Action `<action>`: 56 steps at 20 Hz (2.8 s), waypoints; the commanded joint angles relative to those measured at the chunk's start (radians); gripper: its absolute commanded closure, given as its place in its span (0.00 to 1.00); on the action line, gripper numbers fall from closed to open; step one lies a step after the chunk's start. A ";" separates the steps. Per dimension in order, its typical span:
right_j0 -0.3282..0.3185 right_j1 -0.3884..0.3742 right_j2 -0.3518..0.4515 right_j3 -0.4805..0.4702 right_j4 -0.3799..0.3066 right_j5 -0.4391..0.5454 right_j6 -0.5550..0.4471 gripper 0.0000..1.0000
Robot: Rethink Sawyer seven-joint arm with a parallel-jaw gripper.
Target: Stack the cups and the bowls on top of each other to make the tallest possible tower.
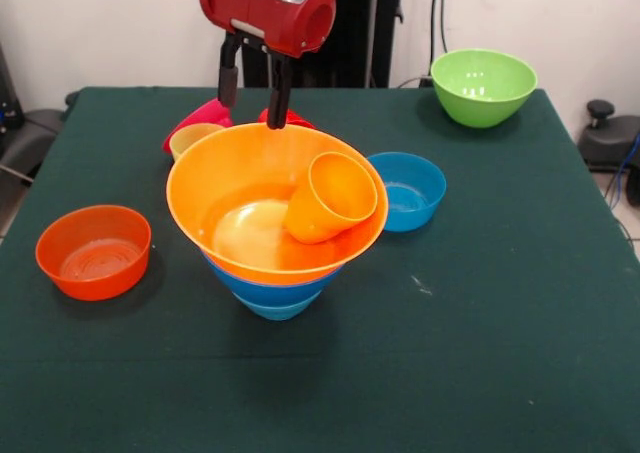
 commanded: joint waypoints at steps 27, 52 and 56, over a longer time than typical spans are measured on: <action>-0.257 0.008 0.320 0.094 -0.258 -0.033 -0.214 0.00; -0.289 0.072 0.359 0.106 -0.319 -0.054 -0.169 0.00; -0.301 0.071 0.365 0.114 -0.325 -0.058 -0.177 0.00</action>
